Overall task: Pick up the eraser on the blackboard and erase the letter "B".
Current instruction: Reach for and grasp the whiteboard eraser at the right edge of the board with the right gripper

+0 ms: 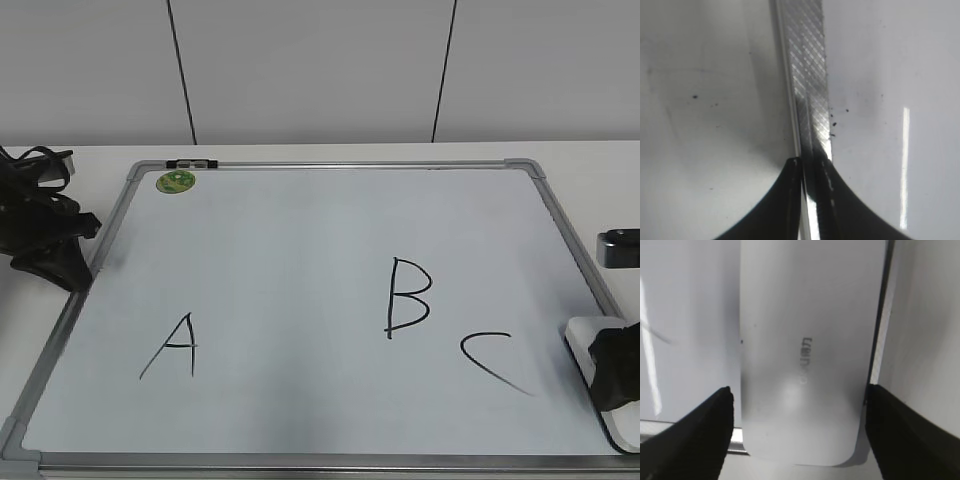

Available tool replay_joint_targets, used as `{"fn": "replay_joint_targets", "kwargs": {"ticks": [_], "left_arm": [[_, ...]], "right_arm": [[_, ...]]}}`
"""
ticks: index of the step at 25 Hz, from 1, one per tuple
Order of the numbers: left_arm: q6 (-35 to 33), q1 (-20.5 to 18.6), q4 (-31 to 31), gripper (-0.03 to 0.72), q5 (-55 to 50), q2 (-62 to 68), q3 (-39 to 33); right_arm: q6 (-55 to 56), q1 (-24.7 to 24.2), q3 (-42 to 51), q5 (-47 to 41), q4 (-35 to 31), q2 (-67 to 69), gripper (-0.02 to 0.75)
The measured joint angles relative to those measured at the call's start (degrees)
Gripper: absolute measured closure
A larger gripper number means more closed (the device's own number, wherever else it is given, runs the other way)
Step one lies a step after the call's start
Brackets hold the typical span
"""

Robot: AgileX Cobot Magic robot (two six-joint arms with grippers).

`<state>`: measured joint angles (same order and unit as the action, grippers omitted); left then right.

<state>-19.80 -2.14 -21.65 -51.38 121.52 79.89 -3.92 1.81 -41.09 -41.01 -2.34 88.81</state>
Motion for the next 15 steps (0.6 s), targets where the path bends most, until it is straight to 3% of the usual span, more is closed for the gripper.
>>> {"fn": "replay_joint_targets", "kwargs": {"ticks": [7, 15], "left_arm": [[0.0, 0.0, -0.13, 0.65, 0.0, 0.0, 0.0], [0.0, 0.0, -0.13, 0.65, 0.1, 0.0, 0.0]], "right_arm": [[3.0, 0.0, -0.09, 3.05, -0.02, 2.13, 0.132], [3.23, 0.0, -0.23, 2.72, 0.63, 2.38, 0.203]]}}
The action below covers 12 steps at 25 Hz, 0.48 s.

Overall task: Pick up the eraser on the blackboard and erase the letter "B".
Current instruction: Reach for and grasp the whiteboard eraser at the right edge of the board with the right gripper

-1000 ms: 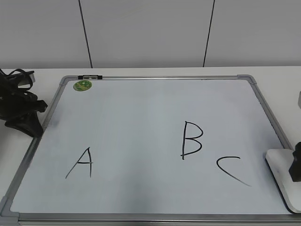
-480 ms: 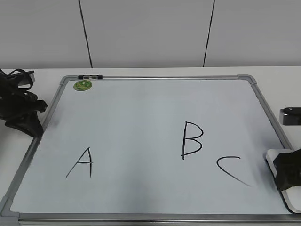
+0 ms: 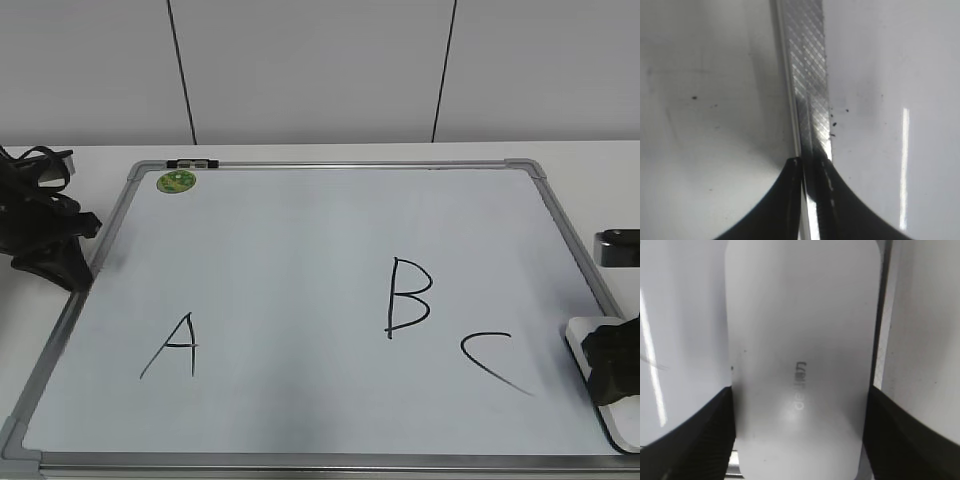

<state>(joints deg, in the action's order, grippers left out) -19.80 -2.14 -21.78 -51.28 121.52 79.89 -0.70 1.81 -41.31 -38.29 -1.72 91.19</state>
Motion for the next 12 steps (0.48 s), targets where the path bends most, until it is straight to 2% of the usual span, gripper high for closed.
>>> {"fn": "replay_joint_targets", "kwargs": {"ticks": [6, 12], "left_arm": [[0.0, 0.0, -0.07, 0.65, 0.08, 0.0, 0.0], [0.0, 0.0, -0.14, 0.65, 0.08, 0.0, 0.0]], "right_arm": [[0.0, 0.0, -0.43, -0.49, 0.22, 0.11, 0.211], [0.0, 0.0, -6.13, -8.08, 0.9, 0.08, 0.211]]}}
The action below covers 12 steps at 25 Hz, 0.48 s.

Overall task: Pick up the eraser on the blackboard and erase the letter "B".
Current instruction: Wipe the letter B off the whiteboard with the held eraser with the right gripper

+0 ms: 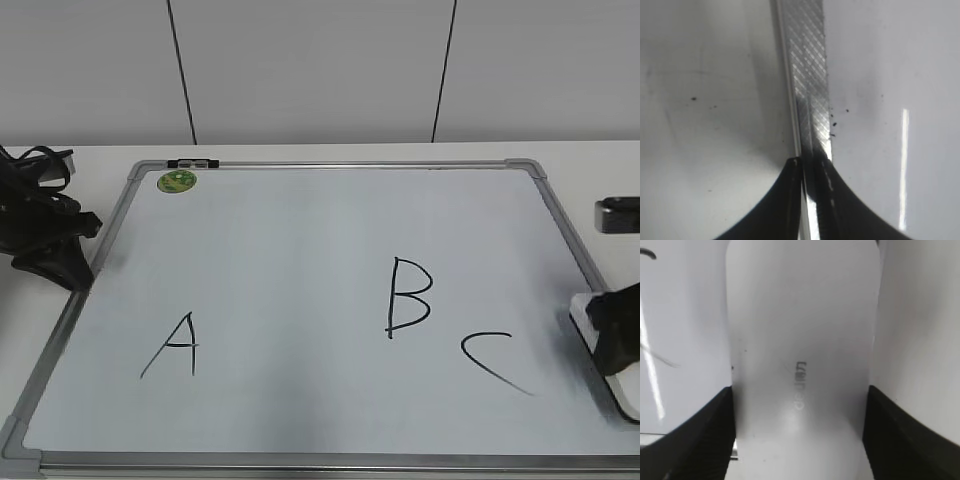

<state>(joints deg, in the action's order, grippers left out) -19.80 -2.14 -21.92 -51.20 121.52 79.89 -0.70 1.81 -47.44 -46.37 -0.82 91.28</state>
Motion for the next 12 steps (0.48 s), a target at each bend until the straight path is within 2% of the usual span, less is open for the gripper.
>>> {"fn": "replay_joint_targets", "kwargs": {"ticks": [5, 12], "left_arm": [[0.0, 0.0, -0.07, 0.65, 0.03, 0.0, 0.0], [0.0, 0.0, -0.14, 0.65, 0.13, 0.0, 0.0]], "right_arm": [[-0.35, 1.37, -7.44, -6.53, 0.45, -1.46, 0.211], [0.7, 11.05, -18.86, -10.04, -0.34, -0.25, 0.211]]}}
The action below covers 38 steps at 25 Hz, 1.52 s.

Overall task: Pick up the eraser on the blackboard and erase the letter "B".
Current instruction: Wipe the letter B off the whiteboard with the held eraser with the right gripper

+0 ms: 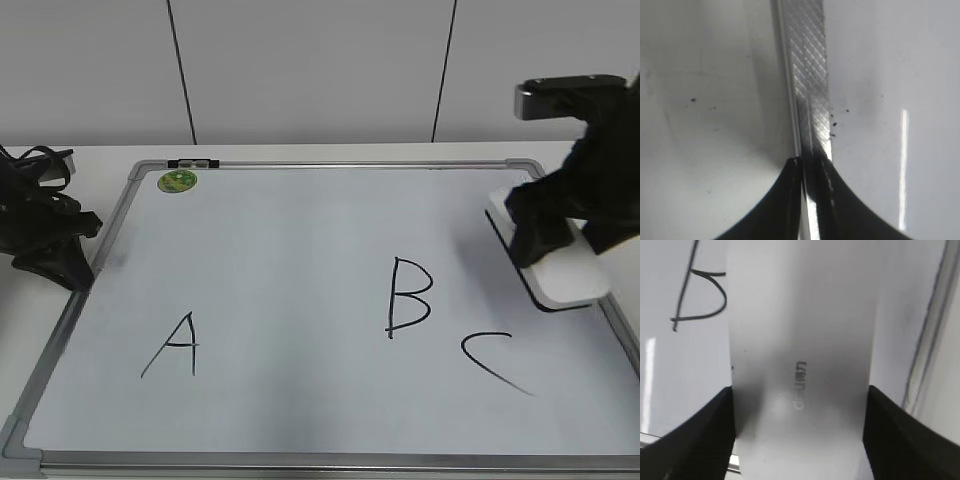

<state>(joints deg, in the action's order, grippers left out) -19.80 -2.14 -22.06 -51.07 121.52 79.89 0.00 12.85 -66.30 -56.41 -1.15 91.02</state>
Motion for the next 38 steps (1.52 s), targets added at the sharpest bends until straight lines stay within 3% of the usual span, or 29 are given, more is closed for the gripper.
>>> {"fn": "replay_joint_targets", "kwargs": {"ticks": [9, 22, 27, 38], "left_arm": [[0.0, 0.0, -0.13, 0.65, 0.0, 0.0, 0.0], [0.0, 0.0, -0.34, 0.651, 0.0, 0.0, 0.0], [0.0, 0.0, -0.34, 0.651, -0.1, 0.0, 0.0], [0.0, 0.0, -0.41, 0.651, -0.1, 0.0, 0.0]], "right_arm": [[3.47, 6.39, -11.47, -0.1, -4.08, 11.99, 0.212], [4.64, 6.64, -25.66, -3.64, -4.58, 29.67, 0.212], [4.64, 6.64, -29.01, -4.37, -1.29, 32.28, 0.212], [-8.13, 6.64, -32.9, -6.84, 1.15, 35.19, 0.212]]}}
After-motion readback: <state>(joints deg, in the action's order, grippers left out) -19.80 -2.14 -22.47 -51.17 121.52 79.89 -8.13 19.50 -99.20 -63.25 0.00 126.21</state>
